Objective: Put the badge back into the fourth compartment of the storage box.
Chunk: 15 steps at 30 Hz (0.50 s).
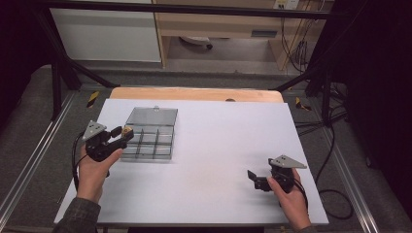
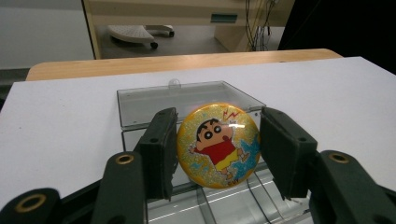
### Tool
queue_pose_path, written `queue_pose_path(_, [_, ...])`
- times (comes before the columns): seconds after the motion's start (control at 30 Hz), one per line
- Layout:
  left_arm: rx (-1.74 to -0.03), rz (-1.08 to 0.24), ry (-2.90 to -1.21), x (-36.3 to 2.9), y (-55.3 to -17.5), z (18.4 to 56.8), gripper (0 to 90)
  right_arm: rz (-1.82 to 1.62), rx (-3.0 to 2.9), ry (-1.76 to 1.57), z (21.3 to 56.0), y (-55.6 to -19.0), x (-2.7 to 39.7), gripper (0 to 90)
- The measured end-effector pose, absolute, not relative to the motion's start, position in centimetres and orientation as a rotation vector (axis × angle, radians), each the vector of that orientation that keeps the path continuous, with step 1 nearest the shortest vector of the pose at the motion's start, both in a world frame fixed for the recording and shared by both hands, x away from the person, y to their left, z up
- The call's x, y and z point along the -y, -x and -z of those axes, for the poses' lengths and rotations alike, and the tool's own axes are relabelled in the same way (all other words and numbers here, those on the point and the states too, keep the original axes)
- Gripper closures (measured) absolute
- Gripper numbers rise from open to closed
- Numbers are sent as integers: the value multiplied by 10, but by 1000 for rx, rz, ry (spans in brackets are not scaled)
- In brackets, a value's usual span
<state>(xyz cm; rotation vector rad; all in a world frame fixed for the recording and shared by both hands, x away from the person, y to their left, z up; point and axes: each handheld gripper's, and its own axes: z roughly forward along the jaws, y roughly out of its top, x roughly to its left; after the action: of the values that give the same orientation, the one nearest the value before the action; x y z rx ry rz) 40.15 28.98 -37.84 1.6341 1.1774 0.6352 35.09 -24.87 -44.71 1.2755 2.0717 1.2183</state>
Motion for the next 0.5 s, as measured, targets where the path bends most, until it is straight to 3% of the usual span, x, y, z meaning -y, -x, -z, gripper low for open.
queue_pose_path(0.5, [-1210,-668,-1660,-299,-403,382,482,-1228,-2079,-1258,447,-351,248,23])
